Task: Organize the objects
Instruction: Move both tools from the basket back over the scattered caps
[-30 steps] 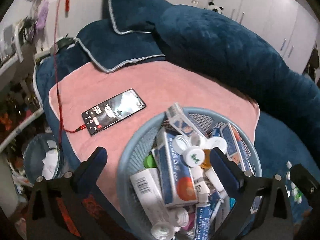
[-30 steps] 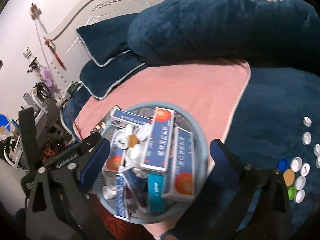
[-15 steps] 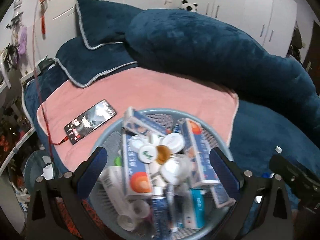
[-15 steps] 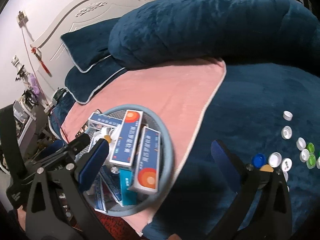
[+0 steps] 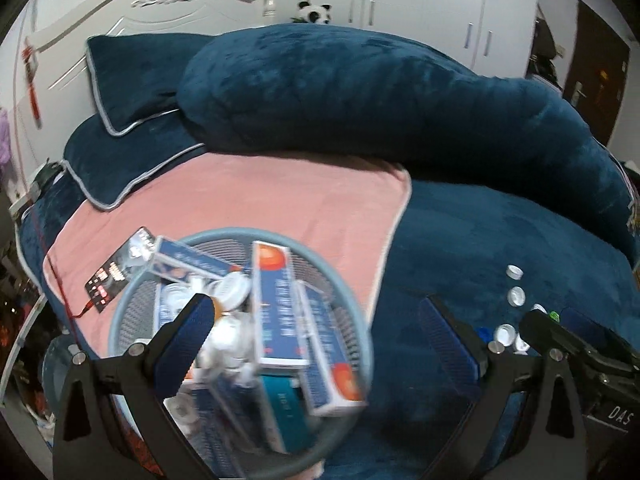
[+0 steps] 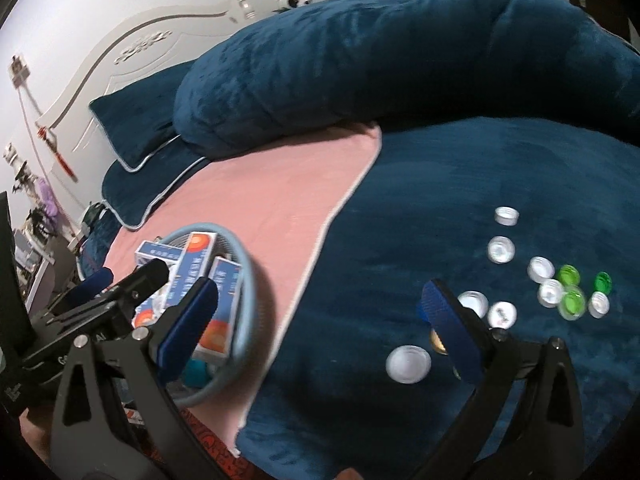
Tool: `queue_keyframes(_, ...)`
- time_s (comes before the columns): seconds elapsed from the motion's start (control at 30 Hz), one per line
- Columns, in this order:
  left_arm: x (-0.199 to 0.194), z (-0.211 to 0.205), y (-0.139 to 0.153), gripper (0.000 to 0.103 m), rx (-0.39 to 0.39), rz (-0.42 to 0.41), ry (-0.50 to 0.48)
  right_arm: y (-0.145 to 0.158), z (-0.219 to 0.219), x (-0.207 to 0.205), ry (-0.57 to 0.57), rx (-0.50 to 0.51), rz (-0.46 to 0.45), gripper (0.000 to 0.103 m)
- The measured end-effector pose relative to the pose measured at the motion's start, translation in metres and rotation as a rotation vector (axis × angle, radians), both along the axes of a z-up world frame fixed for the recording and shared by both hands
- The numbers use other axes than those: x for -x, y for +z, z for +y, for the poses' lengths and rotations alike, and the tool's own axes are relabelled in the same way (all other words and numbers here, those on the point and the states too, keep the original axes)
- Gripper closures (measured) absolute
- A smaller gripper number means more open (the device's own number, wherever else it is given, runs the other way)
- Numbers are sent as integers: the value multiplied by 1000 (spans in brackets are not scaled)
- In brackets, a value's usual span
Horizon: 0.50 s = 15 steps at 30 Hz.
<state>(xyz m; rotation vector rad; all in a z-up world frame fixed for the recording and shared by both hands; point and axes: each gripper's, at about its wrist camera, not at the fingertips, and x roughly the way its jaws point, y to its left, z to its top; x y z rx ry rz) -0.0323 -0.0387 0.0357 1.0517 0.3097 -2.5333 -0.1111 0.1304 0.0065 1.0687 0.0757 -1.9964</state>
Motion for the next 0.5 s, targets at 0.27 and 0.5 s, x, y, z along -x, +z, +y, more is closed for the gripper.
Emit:
queue_keyframes(0.27,22,57,-2,1,-21,-10,-125,-16,57,28,-77,-31,1,0)
queue_keyframes(0.5,36,121,-37,1,-79,-90,-289,-62,119,54,-170,-144,-16,0)
